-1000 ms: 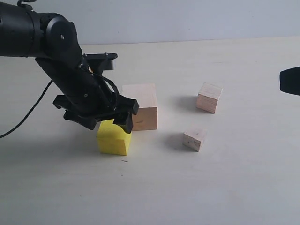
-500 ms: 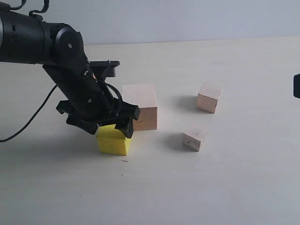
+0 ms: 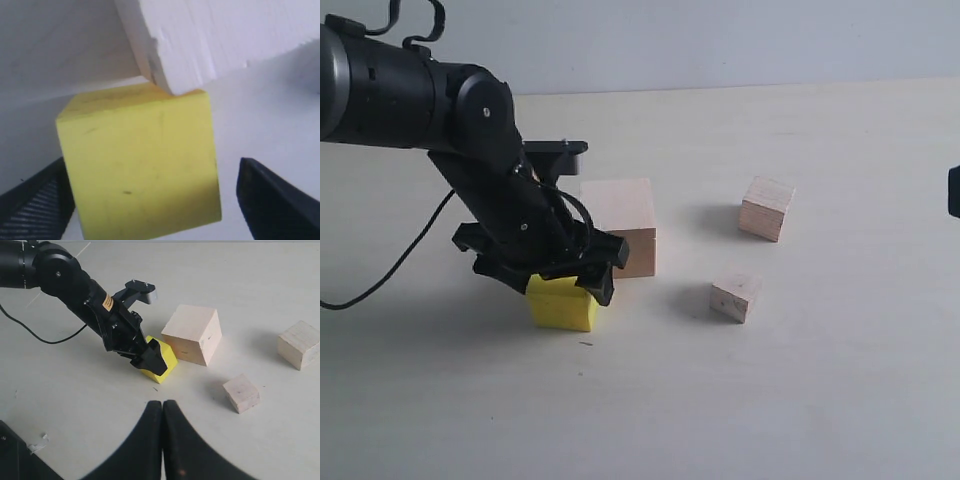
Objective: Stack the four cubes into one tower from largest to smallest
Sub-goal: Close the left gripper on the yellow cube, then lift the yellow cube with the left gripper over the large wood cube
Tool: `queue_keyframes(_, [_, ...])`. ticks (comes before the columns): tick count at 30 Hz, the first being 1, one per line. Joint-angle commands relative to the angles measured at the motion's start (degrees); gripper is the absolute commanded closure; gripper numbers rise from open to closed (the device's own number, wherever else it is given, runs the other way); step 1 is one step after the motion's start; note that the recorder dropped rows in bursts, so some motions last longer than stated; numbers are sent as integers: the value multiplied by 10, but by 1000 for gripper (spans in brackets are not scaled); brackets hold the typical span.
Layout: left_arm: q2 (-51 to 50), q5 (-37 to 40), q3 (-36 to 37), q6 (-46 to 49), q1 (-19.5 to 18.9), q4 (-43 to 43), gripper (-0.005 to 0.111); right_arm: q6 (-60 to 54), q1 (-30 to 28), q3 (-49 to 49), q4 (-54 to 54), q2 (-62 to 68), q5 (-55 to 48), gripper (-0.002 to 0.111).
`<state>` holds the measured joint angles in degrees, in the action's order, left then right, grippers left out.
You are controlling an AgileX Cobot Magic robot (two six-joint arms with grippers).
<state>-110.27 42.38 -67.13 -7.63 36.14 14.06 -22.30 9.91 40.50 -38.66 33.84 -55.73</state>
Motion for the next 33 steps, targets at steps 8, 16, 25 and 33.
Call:
queue_keyframes(8, [-24, -11, -3, -5, 1, -1, 28, -2, 1, -3, 1, -5, -3, 108])
queue_keyframes(16, [-24, -3, -3, 1, 1, -4, 76, -2, 1, -3, 1, -5, -8, 108])
queue_keyframes(25, [-14, 98, -3, 42, 1, -14, 107, -2, 1, -3, 1, -5, -15, 108])
queue_keyframes(33, [65, 169, -1, 63, 1, -20, 107, -2, 1, -3, 3, -5, -19, 108])
